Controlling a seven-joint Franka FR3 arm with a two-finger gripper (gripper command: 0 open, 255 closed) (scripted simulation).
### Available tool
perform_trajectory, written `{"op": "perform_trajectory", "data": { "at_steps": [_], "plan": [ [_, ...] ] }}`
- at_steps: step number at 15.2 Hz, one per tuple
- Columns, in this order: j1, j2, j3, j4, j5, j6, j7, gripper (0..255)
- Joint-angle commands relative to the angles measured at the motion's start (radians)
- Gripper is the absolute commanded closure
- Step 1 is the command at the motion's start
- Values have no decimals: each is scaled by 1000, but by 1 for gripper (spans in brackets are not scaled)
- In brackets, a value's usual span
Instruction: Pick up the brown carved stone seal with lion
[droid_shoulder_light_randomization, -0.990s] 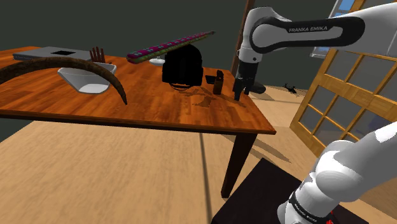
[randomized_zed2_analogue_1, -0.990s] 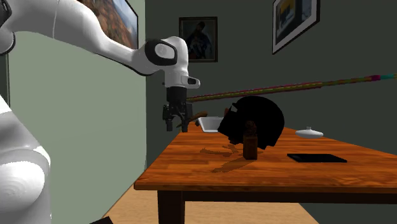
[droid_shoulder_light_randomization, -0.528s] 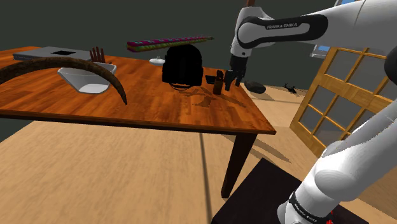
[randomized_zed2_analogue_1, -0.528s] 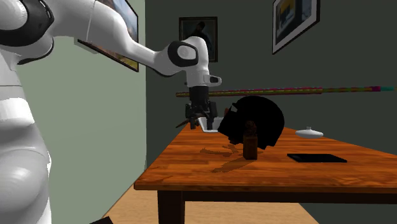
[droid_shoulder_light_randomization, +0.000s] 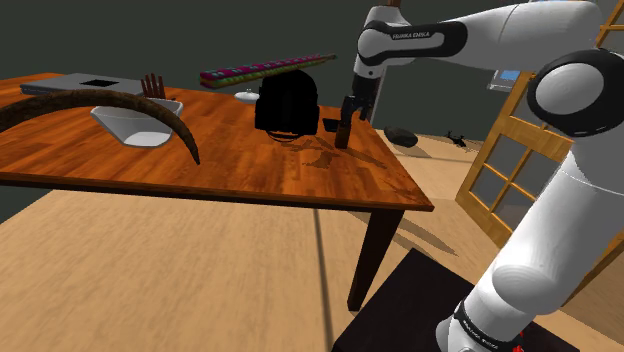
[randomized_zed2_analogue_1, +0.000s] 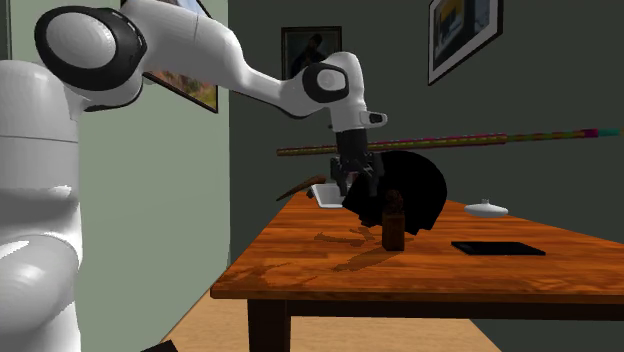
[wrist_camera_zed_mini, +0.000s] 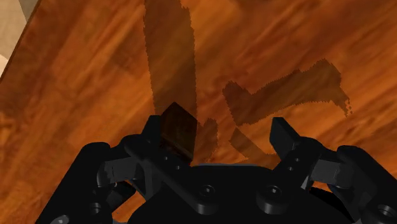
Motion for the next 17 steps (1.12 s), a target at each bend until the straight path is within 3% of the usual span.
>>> {"op": "perform_trajectory", "data": {
  "at_steps": [1,7,16,17],
  "plan": [
    [-11,63,-10,83,13,0,-13,0],
    [-53,262,-29,374,61,-39,-49,0],
    [-49,244,-28,245,58,71,-45,0],
    [-49,244,-29,247,58,70,-46,255]
  ]
}}
